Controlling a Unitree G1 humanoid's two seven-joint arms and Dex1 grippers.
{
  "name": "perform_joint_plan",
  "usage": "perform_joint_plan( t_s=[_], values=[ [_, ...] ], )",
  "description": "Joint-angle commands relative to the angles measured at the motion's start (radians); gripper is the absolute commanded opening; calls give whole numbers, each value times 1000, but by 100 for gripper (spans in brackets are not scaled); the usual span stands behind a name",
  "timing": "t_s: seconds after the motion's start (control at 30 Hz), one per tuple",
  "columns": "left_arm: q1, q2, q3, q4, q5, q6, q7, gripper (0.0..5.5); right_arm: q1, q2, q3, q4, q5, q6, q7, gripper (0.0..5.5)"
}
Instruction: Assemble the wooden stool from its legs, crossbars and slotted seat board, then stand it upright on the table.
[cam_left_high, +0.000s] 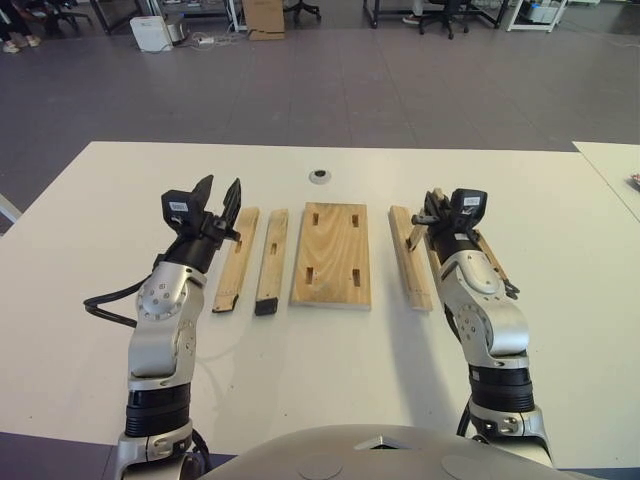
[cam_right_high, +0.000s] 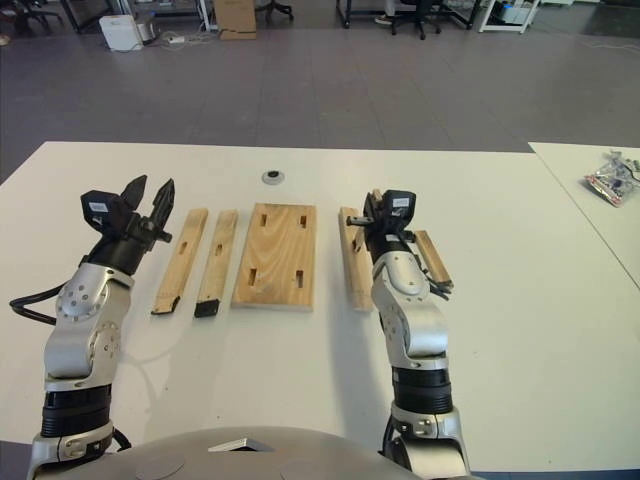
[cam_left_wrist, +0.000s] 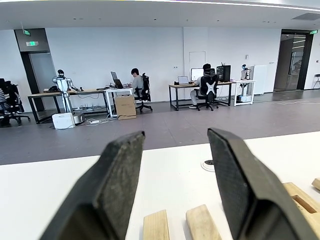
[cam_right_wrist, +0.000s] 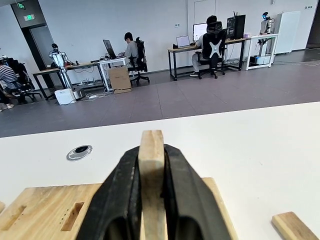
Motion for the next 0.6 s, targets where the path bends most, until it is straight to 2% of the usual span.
perform_joint_plan(
  t_s=[0.03, 0.23, 0.43, 0.6],
  values=[
    [-17, 7, -1, 10, -3, -5, -16, 232, -28, 62, -38, 35, 36, 14, -21, 42],
    [-32, 21, 4, 41, -3, -3, -44, 232, -19, 85, -51, 100, 11, -23, -19, 42],
    [-15, 8, -2, 40, 2, -10, -42, 232, -8, 7, 20, 100, -82, -11, 32, 42],
    [5, -1, -5, 37, 5, -20, -39, 232, 59, -16, 40, 106, -40, 24, 135, 42]
  ],
)
